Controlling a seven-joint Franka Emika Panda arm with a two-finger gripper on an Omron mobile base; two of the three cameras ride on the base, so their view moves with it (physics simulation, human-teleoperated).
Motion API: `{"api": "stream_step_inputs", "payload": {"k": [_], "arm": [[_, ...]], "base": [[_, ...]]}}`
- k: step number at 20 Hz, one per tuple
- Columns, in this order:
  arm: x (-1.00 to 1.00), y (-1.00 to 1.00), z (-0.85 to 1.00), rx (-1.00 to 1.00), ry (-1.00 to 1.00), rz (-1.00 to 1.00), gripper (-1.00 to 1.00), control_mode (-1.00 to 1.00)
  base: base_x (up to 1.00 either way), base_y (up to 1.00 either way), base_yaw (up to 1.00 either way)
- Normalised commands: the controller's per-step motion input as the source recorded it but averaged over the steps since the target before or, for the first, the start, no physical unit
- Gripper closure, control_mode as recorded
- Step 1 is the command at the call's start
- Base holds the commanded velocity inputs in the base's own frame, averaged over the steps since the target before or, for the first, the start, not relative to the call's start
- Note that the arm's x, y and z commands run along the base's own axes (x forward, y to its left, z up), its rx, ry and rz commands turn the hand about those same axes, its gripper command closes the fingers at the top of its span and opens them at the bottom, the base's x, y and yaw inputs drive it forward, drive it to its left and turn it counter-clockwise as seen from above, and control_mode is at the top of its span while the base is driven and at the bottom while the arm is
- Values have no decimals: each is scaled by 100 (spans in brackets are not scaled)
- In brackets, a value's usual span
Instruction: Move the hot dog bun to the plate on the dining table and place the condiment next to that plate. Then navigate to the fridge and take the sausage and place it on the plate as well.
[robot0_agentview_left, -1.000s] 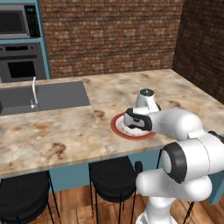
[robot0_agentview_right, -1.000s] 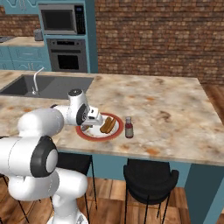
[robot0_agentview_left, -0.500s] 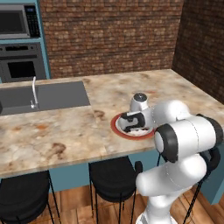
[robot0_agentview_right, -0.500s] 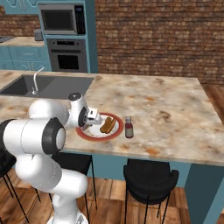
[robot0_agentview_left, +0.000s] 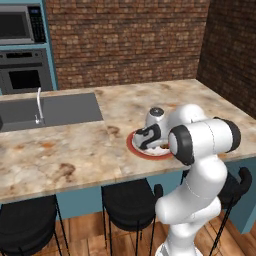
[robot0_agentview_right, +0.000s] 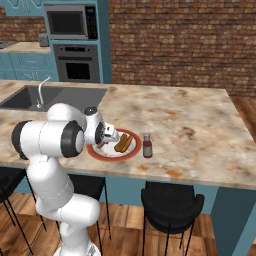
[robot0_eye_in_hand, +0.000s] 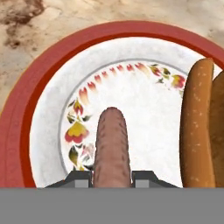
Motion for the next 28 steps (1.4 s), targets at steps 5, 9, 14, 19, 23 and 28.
{"api": "stream_step_inputs", "payload": {"k": [5,9,14,19,23,28], "arm": [[2,0,-42,0,0,0,100,-100],[26,0,-24,0,0,0,100,-100],[39,0,-5,0,0,0,100,-100],[14,0,0,0,0,0,-100,-100],[-44,0,11,0,-7,0,-100,-100],[-68,0,71,0,-20,0,-100,-100]], "base": [[0,0,0],[0,0,0],[0,0,0],[0,0,0],[0,0,0],[0,0,0]]}}
